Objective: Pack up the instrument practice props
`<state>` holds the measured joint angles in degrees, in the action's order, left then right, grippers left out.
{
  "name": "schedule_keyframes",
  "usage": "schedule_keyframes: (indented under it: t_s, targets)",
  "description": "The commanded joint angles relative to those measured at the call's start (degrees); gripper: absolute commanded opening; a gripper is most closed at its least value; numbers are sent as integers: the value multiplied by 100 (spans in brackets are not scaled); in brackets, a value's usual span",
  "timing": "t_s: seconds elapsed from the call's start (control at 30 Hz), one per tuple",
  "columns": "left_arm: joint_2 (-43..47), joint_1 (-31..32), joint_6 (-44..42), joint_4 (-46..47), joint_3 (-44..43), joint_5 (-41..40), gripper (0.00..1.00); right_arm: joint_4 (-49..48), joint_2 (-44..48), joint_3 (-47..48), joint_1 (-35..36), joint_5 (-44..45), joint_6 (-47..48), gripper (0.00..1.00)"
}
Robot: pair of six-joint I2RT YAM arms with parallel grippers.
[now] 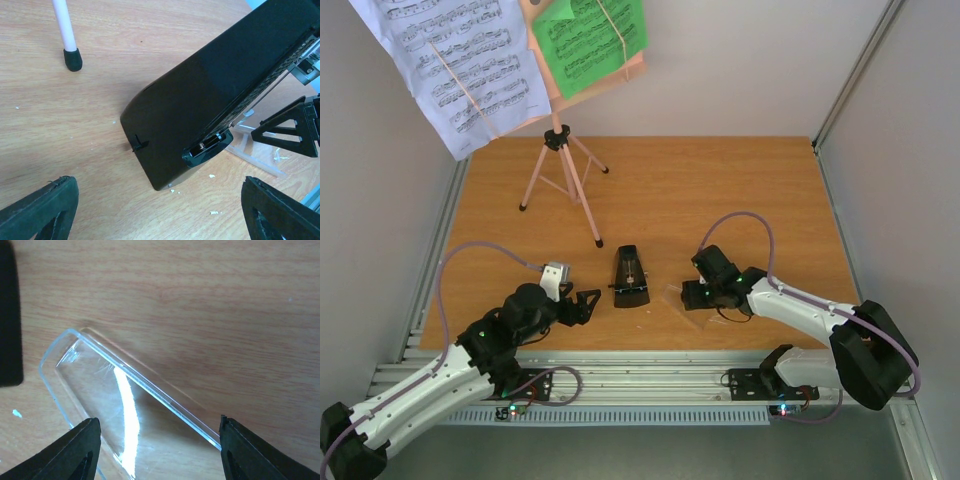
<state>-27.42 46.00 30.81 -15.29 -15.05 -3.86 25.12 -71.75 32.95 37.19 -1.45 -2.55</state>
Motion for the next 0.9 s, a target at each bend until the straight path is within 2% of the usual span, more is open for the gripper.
schedule_keyframes:
  t_s: [0.0, 0.27, 0.53, 0.7, 0.87]
  targets:
    - [36, 6, -75, 37, -139, 25, 90, 179, -27, 123, 98, -425, -221, 67]
    - [58, 13, -88, 19, -121, 8, 90, 338, -41, 99, 599, -557, -577, 65]
    - [63, 14, -75, 13, -121, -1, 90, 640, -95, 240, 1025, -23, -603, 59]
    - [61, 6, -64, -4, -143, -40, 90, 641, -275, 234, 1166, 530, -594, 50]
    - [71, 9, -41, -20, -143, -69, 90, 583, -353, 238, 1334, 763, -641, 32]
